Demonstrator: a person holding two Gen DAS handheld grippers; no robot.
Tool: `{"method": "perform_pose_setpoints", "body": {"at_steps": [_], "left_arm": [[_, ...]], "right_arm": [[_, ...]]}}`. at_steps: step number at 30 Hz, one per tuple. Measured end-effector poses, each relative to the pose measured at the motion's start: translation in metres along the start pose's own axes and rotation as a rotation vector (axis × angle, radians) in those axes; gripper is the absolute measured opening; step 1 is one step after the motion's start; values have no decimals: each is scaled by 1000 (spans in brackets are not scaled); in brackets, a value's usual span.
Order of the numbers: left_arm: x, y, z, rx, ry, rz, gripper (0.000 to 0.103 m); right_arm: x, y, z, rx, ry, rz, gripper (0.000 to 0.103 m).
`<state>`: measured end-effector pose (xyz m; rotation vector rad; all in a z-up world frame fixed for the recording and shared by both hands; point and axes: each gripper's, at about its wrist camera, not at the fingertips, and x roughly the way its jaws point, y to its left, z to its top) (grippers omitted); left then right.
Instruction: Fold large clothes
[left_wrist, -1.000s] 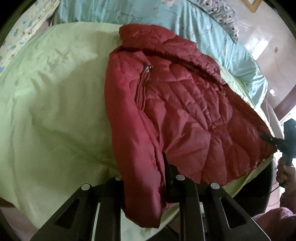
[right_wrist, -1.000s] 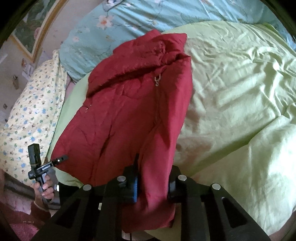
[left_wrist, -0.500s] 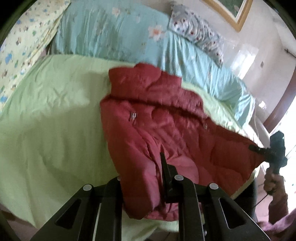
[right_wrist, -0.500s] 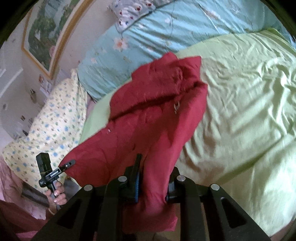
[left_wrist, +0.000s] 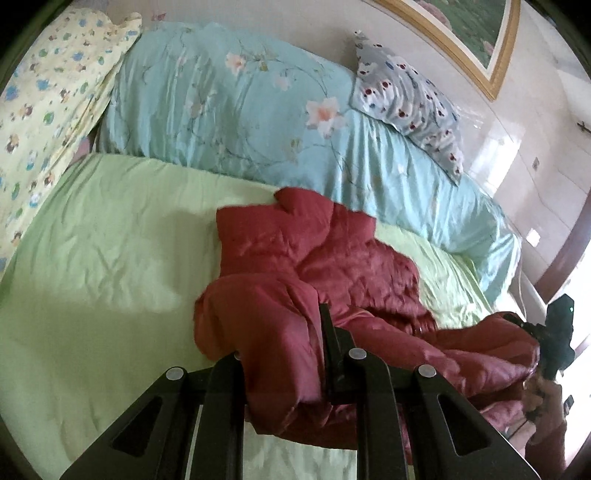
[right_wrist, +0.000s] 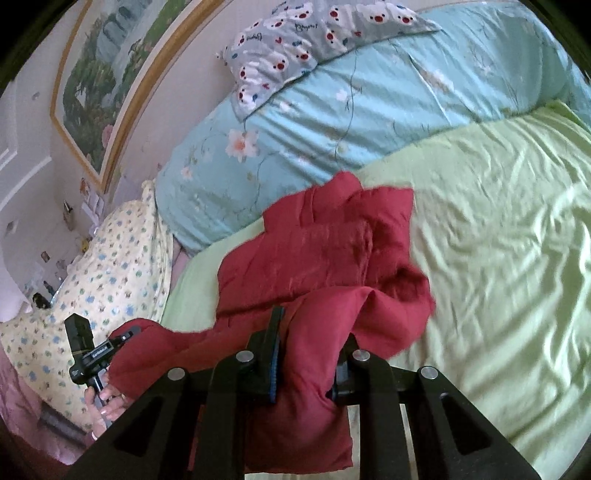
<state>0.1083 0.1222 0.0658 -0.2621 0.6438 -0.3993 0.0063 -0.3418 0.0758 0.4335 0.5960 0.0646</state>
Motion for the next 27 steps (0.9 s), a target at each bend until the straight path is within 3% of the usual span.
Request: {"method": "perform_pose_setpoints", "body": {"at_steps": [15,27], "left_arm": [[111,-5,78,-96,-22,93,18],[243,7,125,-89,36,210,20]], "right_arm": [[75,-26,79,93,-84,-9,20],[151,-79,110,192,-112,-97,22]]}}
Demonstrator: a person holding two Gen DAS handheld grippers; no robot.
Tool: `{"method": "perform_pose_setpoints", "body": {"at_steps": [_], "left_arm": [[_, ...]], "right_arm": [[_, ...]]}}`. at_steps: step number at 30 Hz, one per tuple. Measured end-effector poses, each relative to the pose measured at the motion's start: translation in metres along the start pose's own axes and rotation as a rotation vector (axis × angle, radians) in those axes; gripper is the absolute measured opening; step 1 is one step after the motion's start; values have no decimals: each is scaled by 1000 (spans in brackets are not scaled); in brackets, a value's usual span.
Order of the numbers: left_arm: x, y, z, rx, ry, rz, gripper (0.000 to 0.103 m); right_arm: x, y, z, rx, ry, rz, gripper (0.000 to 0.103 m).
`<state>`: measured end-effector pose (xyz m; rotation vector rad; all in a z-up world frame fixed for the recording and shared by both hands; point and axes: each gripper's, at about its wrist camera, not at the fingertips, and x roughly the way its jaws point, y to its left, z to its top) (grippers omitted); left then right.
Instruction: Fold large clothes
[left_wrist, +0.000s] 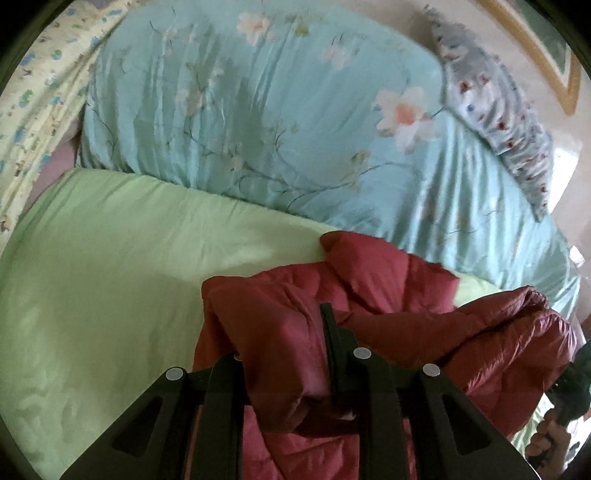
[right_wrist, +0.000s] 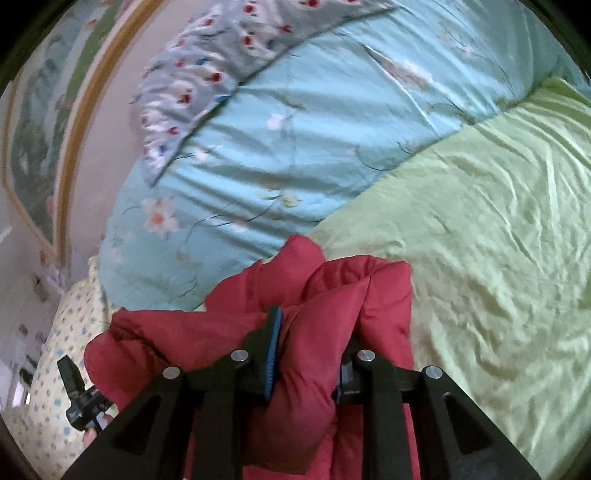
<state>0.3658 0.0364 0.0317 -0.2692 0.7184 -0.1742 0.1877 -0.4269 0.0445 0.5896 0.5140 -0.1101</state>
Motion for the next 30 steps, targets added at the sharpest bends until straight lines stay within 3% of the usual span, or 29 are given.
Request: {"method": "perform_pose_setpoints", "body": {"at_steps": [10,17,21,24,27,29,30], "left_arm": [[103,-3,18,18,25,74,22],[136,8,26,-18,35,57,23],[118,8,24,-12,3,51,25],[86,-1,12,45,-39,56,33],[56,-7,2,78,-74,42,45],[35,-11,-7,102,-101,44,62],[24,-13,-12,119,-112,35,64]], "right_arm": [[69,-27,4,37,-2,-84,23],[97,-28,12,30,3,-130,24],[108,-30,15,24,11,-151,24],[113,-30,14,10,13,-159,24],[115,-29,13,1,15,-164,24],[116,-30,12,2,15,-166,24],[116,-30,13,4,16,-168,24]]}}
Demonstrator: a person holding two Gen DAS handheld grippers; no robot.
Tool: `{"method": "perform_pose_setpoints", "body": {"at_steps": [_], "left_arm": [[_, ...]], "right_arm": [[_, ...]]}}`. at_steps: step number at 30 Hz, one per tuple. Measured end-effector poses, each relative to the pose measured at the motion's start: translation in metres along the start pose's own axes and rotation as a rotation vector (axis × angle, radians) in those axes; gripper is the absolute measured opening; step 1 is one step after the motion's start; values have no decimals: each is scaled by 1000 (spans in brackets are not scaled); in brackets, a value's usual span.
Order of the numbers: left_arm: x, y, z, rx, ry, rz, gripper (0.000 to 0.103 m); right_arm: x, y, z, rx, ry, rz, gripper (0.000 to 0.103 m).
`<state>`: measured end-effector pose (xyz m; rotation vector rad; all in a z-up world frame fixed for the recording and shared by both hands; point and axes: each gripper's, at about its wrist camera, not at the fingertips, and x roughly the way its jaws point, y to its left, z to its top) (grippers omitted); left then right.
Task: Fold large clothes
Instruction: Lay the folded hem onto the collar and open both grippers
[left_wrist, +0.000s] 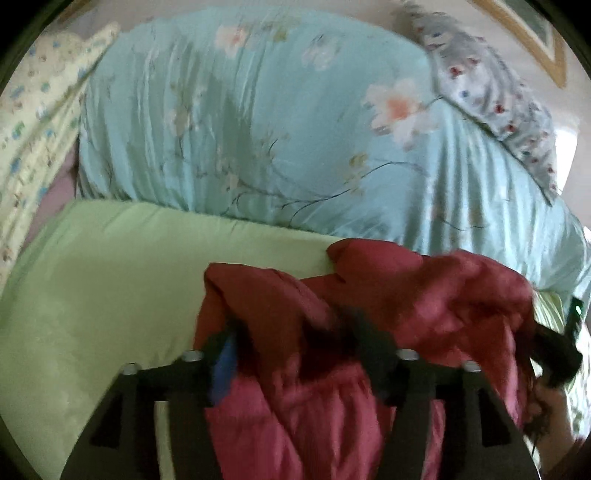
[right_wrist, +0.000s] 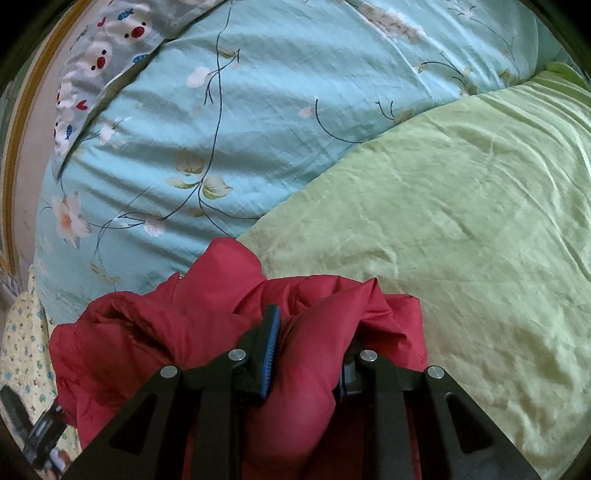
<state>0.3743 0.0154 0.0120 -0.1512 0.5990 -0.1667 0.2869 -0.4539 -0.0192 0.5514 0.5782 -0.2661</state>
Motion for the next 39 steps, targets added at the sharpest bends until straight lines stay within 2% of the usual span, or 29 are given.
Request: {"method": "perform_pose_setpoints", "body": {"at_steps": [3,6,10,15,17,20,22,26,28,30,33,37,39], "left_arm": [[-19,-18,-17,65,26,-69,66],[-17,-44,-40,171,78,-88,66],[-1,-64,-67,271,130,-5,66],[23,-63,-73,275,136,64,69],[27,-66,-72,273,134,76,70],[28,-69,-71,270,133,88,70],[31,-71,-70,266,133,90,70],[38,-76,-63,259,138,101,70],[40,-72,-58,251,140,118,70],[46,-65,-52,229,148,139,70],[58,-55,-42,186,165,167,70],[78,-47,-30,148,197,211,79],[88,-44,-24,129,210,228,80]], "right_arm": [[2,0,1,5,4,-4,24],[5,1,1,3,10,-15,25],[-3,5,6,14,22,-7,31],[-43,20,13,-24,-14,29,44],[-65,32,11,-71,-41,46,55],[-94,53,-3,-168,-74,57,61],[-102,70,-20,-265,-52,76,64],[-83,104,-60,-480,68,73,66],[-61,119,-77,-604,130,16,66],[-43,120,-83,-643,159,-30,66],[-18,111,-74,-630,174,-96,66],[6,92,-52,-570,170,-154,73],[15,81,-41,-514,174,-143,74]]}}
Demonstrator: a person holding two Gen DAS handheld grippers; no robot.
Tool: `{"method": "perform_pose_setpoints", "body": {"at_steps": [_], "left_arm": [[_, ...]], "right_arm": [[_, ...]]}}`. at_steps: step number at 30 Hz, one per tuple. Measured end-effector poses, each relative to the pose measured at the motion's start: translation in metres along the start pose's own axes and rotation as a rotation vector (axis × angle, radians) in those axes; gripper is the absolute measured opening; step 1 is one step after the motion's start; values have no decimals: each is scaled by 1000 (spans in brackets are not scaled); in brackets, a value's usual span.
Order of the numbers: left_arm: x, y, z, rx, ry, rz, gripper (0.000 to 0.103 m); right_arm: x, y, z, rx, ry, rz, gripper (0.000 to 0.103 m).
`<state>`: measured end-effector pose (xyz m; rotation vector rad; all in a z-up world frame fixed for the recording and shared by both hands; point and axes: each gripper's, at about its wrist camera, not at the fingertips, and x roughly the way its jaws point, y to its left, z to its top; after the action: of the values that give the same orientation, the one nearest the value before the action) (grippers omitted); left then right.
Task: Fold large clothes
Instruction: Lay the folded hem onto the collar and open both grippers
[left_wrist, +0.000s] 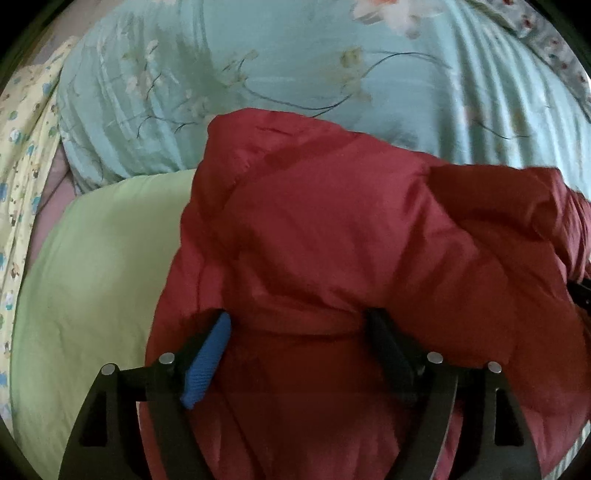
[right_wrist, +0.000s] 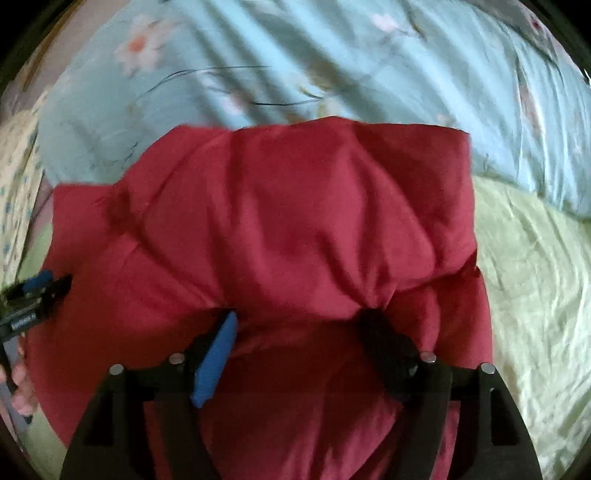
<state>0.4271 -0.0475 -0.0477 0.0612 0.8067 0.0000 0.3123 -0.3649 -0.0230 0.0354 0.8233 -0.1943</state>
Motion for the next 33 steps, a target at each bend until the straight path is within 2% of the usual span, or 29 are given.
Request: {"method": "perform_pose_setpoints", "body": {"at_steps": [6,16,21,28,33], "left_arm": [[30,9,20,-41,35,9,82],[61,13,29,-67,50,15,89],[51,14,28,-60,44,13,89],[14,23,12,-55,0,-15,89],[25,23,6,-26,29,6,92]], "right_arm": [[17,-27,11,119,8,38,74],[36,-36,16,161,18,58,74],[30,-30,13,148,17,51,75],[29,-26,15,142,16,52,75],[10,-28,11,168,7,65,75]]}}
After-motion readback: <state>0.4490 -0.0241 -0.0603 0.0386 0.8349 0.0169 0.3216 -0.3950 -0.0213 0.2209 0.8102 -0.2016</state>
